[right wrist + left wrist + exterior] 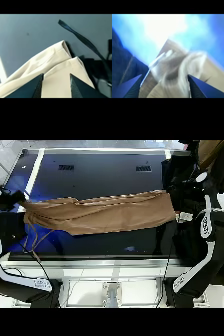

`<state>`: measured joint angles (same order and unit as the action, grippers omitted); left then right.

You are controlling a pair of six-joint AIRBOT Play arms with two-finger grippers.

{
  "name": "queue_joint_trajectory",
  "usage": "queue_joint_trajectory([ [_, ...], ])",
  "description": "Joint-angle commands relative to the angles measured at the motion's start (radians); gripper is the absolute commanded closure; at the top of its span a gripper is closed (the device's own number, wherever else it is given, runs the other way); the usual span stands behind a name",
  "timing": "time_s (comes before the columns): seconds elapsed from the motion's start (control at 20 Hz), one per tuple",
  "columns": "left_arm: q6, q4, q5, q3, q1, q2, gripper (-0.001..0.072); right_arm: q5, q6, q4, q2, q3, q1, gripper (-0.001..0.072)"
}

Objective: Fold the clothes and pants, and hang the long-sleeved shirts on hangers.

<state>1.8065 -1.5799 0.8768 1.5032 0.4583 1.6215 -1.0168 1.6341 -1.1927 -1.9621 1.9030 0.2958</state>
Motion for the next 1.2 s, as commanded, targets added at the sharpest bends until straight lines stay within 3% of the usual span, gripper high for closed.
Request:
queue_joint_trajectory([
  [0.0,0.001,0.005,-0.126,0.001,-0.002,-0.133,0.0050,-0.242,-0.006,-0.130,0.003,0.167,0.014,0.0329],
  [0.15,-0.002,0.029,-0.196,0.002,-0.006,-0.270,0.0050,-0.333,-0.108,-0.204,0.087,0.132,0.035,0.0325],
  [0.25,-0.099,0.030,-0.134,0.002,-0.045,-0.332,0.0050,-0.345,-0.158,-0.195,0.146,0.040,0.058,0.0316],
  [0.3,-0.164,0.030,-0.071,0.002,-0.082,-0.345,0.0050,-0.363,-0.164,-0.167,0.160,-0.002,0.074,0.0264],
  [0.35,-0.212,0.030,-0.009,0.002,-0.135,-0.349,0.0050,-0.387,-0.163,-0.128,0.159,-0.032,0.091,0.0123],
  [0.5,-0.244,0.029,0.035,0.002,-0.331,-0.323,0.0050,-0.390,-0.202,0.147,0.094,-0.063,0.158,0.0074],
  [0.65,-0.244,0.029,0.036,0.002,-0.544,-0.267,0.0051,-0.383,-0.266,0.336,0.008,-0.061,0.209,0.0075],
  [0.9,-0.293,0.014,0.024,0.002,-0.797,-0.192,0.0052,-0.365,-0.316,0.199,-0.095,-0.062,0.177,0.0078],
  [1.15,-0.293,0.010,0.025,0.002,-0.863,-0.158,0.0052,-0.325,-0.321,0.184,-0.127,-0.061,0.158,0.0087],
])
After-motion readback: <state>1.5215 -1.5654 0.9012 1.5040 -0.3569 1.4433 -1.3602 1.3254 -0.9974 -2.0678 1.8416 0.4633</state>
